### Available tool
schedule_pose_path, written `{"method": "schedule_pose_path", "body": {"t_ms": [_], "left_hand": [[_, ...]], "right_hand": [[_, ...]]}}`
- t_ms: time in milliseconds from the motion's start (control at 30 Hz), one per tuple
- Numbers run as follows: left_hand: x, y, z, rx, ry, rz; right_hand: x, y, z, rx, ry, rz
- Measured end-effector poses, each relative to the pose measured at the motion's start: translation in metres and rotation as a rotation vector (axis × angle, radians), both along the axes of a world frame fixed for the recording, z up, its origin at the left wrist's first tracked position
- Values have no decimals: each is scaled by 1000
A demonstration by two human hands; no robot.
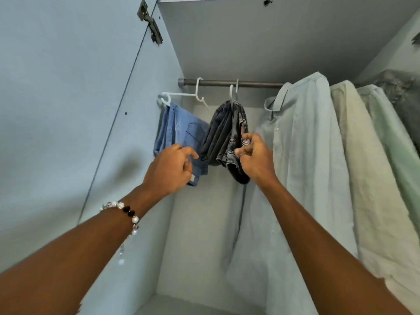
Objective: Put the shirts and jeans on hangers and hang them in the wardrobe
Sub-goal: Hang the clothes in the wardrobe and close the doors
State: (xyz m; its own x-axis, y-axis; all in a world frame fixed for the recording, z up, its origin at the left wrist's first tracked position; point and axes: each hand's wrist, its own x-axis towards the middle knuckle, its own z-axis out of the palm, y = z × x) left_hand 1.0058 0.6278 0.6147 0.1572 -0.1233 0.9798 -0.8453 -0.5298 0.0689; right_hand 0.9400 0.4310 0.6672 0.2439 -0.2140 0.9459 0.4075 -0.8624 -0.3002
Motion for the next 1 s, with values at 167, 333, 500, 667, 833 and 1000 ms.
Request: {"method": "schedule_pose_path", "body": {"t_ms": [167,333,500,667,833,1000], "left_hand": [[-47,43,-46,-78,125,-138],[-107,112,-84,-109,178,-322],[-170,206,-120,-186,248,-412],[-213,294,-156,-228,260,-412],[-224,358,-178,-426,-104,169],[-209,386,-185,-559,444,277]], "right_hand": [[-48,49,-54,194,23,163],[-109,132,-118,278,81,311],[-164,235,-185,332,165,413],[-201,327,-247,411,321,518],[-206,390,-291,426,472,596],[-204,424,-316,424,623,578]]}}
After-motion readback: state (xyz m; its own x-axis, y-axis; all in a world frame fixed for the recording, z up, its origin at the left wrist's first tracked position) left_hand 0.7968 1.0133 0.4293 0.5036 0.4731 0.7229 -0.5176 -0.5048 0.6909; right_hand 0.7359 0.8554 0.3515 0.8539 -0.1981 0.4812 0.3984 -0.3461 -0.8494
